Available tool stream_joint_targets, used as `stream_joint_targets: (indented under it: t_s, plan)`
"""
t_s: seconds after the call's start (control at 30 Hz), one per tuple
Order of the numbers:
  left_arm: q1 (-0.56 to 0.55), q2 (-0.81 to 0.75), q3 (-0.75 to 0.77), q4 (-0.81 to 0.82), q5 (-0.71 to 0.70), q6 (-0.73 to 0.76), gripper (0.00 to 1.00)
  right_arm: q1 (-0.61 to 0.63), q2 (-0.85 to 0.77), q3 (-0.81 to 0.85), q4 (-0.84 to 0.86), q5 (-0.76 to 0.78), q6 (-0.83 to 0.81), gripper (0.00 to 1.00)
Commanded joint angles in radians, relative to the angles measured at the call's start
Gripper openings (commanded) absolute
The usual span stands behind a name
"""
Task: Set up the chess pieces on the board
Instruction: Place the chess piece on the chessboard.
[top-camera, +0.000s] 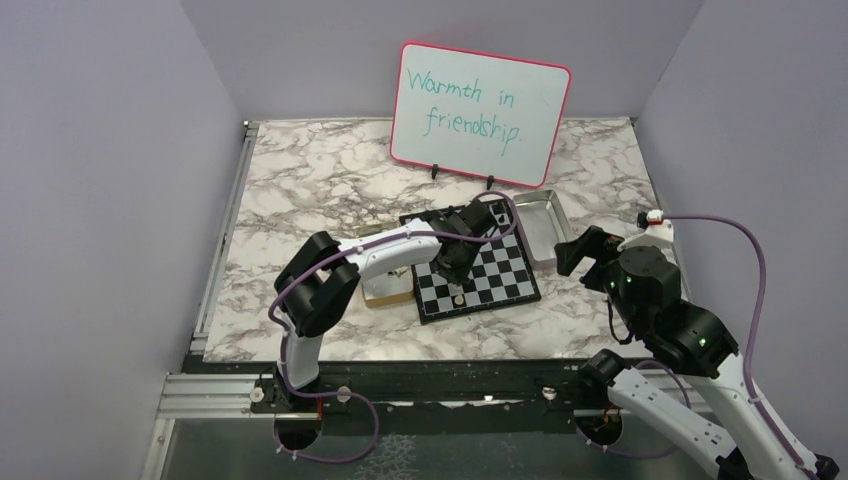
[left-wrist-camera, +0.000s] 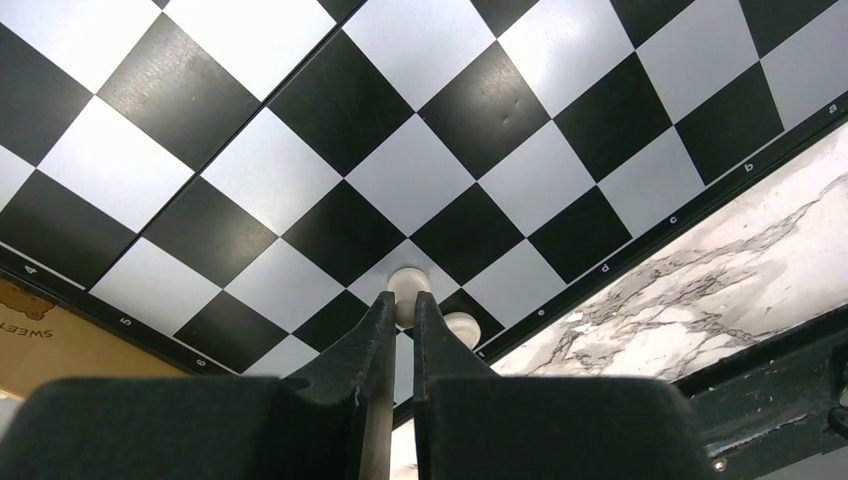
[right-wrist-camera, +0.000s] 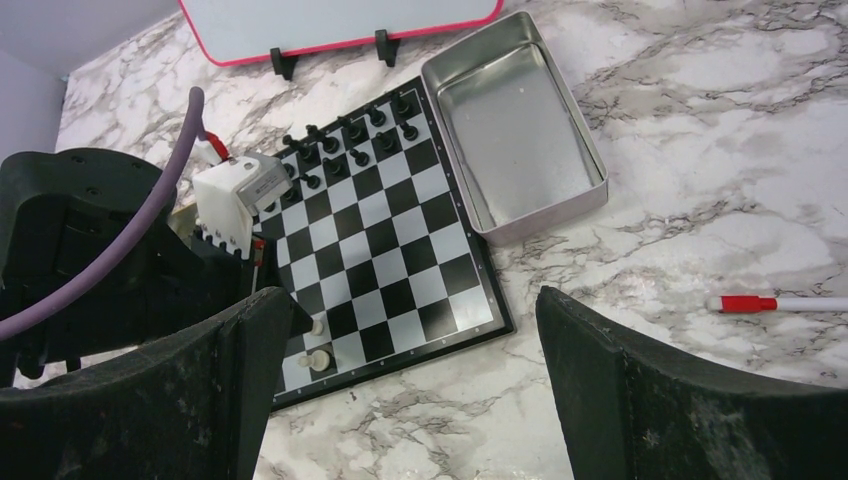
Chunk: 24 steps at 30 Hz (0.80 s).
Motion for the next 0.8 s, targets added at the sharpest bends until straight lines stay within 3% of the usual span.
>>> stream_joint_targets:
  t_s: [0.0, 0.57, 0.77]
  plan:
    - [-0.010, 0.018, 0.024, -0.007, -0.027, -0.009, 0.10, 0.008, -0.003, -0.006, -0.021, 0.023, 0.013, 0.97]
    - [-0.015, 0.011, 0.018, -0.021, -0.037, -0.002, 0.12, 0.007, -0.012, -0.025, -0.014, 0.009, 0.025, 0.97]
    - [-0.015, 0.000, 0.021, -0.035, -0.038, 0.001, 0.20, 0.007, -0.010, -0.022, -0.008, 0.012, 0.034, 0.97]
